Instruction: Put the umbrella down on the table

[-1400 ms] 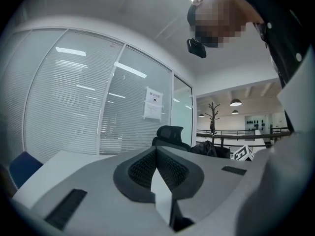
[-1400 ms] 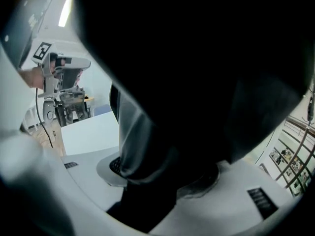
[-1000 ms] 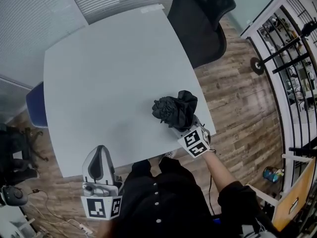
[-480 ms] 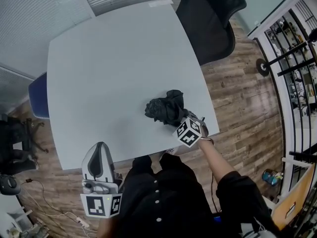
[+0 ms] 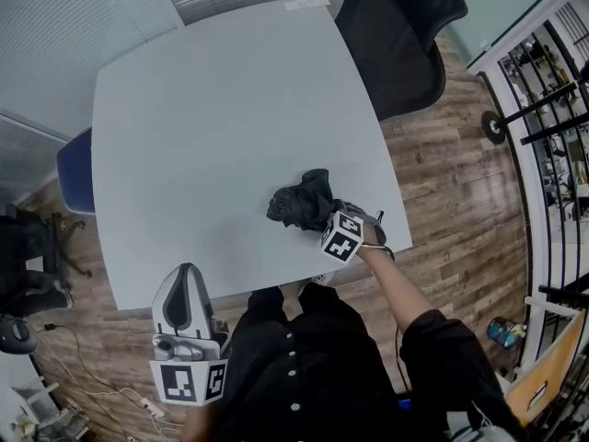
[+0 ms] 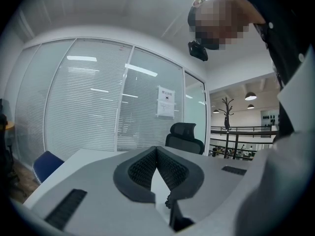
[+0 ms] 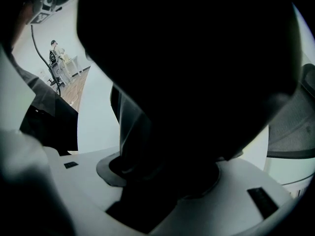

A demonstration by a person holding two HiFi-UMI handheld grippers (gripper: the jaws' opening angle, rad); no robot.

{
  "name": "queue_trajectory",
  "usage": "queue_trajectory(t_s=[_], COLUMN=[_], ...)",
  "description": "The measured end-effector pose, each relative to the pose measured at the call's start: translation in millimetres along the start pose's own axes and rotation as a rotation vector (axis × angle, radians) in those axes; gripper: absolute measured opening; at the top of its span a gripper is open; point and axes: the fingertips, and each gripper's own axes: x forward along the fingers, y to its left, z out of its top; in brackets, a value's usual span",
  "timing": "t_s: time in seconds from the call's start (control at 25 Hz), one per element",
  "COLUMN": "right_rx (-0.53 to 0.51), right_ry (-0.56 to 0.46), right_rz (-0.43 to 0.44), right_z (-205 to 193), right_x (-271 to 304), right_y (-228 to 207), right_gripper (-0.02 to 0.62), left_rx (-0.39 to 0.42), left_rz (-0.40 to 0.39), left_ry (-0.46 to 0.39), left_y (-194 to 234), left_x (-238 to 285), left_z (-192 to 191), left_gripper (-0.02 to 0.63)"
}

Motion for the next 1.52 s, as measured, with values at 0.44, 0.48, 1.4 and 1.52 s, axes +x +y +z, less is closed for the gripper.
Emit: queue_trajectory(t_s=[0.44, 0.48, 1.4, 1.52], right_rx=[-0.029, -0.014, 0.026, 0.033], right_ry=[0.061, 0.062, 0.032, 0.023], right_rz=[0.07, 0.083, 0.153, 0.131], right_z=[-5, -5, 2, 2], right_x=[15, 16, 10, 5], right_y=[8, 8, 13, 9], right_gripper=[0.255, 0.255, 0.36, 0.36], left_rx=[-0.018, -0.02, -0.022, -0.019], left_rz=[0.031, 0.03, -0.008, -0.026], left_ry=[0.008, 0.008, -0.014, -0.026], left_y=[9, 8, 6, 4], left_x=[-5, -5, 15, 20], left_z=[-4, -5, 4, 7], left_gripper=[0.014, 0.014, 0.014, 0.014])
